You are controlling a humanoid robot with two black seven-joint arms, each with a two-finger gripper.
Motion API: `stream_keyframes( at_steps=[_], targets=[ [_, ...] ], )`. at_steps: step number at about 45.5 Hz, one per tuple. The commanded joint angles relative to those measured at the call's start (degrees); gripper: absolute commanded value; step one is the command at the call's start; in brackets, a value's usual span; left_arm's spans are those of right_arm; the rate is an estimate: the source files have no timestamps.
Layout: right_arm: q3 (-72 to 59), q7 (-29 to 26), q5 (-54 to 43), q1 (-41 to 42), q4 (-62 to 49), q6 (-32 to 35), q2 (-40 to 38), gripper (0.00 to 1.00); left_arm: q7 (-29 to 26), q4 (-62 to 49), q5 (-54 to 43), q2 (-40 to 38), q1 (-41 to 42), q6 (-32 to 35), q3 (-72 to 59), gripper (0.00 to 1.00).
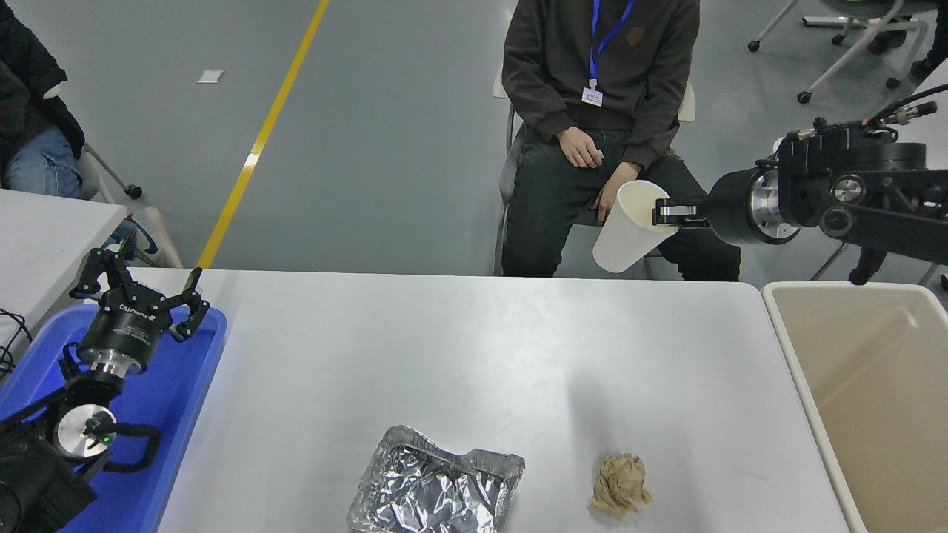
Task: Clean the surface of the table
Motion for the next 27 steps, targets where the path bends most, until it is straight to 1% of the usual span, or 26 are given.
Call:
stream_keyframes(
  at_steps=[1,8,13,22,27],
  targets=[
    [-1.1,-0.1,-0.9,3.0,2.7,1.3,-6.3,0.00,0.0,0.0,0.0,0.0,0.0,0.0,0.0,1.00],
    [-1.1,-0.1,-2.5,2.7,3.5,1.5,-10.5,0.00,0.0,0.0,0.0,0.0,0.0,0.0,0.0,1.00],
    [-1.1,0.1,-4.1,2.0,3.5,2.8,-13.5,0.00,0.0,0.0,0.0,0.0,0.0,0.0,0.0,1.00],
    [-0.3,0.2,-8.4,-2.8,2.6,2.8,-18.6,0.00,0.0,0.0,0.0,0.0,0.0,0.0,0.0,1.00],
    [0.3,0.4,-8.7,-5.5,1.7,2.6,-21.0,0.00,0.0,0.0,0.0,0.0,0.0,0.0,0.0,1.00]
  ],
)
